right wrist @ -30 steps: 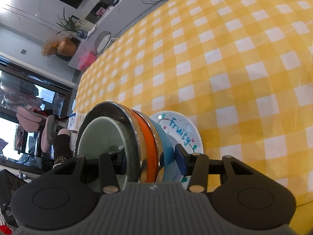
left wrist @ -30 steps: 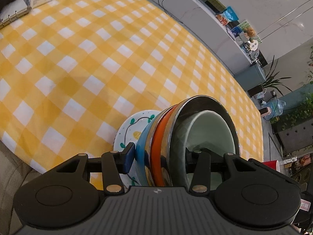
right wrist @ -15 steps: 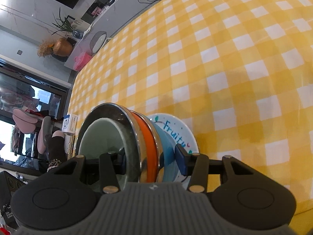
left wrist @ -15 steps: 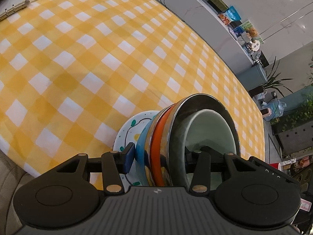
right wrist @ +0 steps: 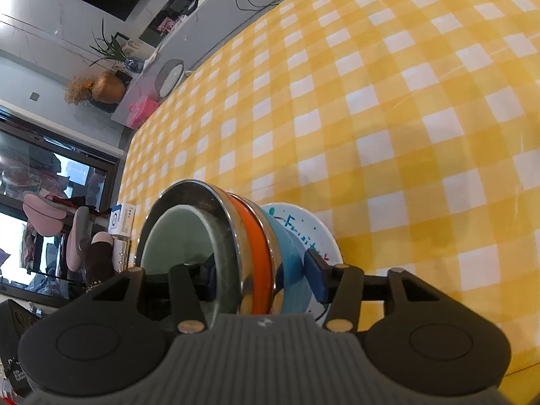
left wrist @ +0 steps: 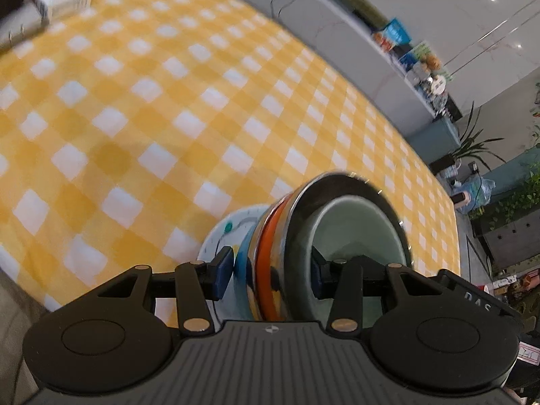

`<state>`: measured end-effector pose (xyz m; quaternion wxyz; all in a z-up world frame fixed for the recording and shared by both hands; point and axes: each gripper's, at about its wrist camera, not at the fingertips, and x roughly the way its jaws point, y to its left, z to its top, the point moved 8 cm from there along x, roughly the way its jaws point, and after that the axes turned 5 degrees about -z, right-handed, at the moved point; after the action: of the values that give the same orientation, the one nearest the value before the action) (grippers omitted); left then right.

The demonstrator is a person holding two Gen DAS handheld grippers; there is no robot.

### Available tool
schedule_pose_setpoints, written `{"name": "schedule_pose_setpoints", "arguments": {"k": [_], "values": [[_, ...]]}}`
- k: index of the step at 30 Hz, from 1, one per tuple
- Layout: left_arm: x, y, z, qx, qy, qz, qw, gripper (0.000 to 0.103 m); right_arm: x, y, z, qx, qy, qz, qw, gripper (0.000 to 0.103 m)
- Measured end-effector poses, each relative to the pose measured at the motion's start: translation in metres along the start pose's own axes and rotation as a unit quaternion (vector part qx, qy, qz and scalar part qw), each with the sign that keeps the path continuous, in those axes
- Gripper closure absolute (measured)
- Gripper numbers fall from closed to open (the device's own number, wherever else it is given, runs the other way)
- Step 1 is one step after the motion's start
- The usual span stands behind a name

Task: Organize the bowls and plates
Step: 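Open both grippers and pull them back from the bowl stack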

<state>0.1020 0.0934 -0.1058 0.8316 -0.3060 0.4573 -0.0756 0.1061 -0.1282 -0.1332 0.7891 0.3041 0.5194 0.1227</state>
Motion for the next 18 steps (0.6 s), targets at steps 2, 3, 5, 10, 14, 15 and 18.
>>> {"name": "schedule_pose_setpoints", "arguments": {"k": [2, 3, 5, 10, 14, 15, 18], "values": [[-0.004, -0.003, 0.003, 0.008, -0.013, 0.000, 0.9999, 0.049, -0.004, 0.001, 0.002, -0.005, -0.010, 0.003, 1.000, 0.038], [-0.005, -0.005, 0.004, 0.012, -0.017, -0.001, 0.9998, 0.047, -0.005, 0.002, 0.003, -0.009, -0.014, 0.002, 1.000, 0.036], [-0.007, -0.008, 0.004, 0.023, -0.024, 0.002, 0.9995, 0.044, -0.009, 0.003, 0.005, -0.015, -0.022, 0.000, 1.000, 0.031], [-0.023, -0.021, 0.007, 0.077, -0.068, 0.032, 0.9942, 0.041, -0.018, 0.009, 0.009, -0.040, -0.048, -0.013, 0.998, 0.028], [-0.043, -0.040, 0.008, 0.128, -0.103, 0.044, 0.9855, 0.040, -0.039, 0.019, 0.010, -0.089, -0.099, -0.036, 0.990, 0.028], [-0.049, -0.046, 0.007, 0.141, -0.114, 0.047, 0.9824, 0.040, -0.045, 0.020, 0.010, -0.102, -0.110, -0.041, 0.988, 0.028], [-0.073, -0.068, 0.000, 0.202, -0.159, 0.053, 0.9650, 0.040, -0.068, 0.029, 0.006, -0.145, -0.154, -0.055, 0.976, 0.027]]}}
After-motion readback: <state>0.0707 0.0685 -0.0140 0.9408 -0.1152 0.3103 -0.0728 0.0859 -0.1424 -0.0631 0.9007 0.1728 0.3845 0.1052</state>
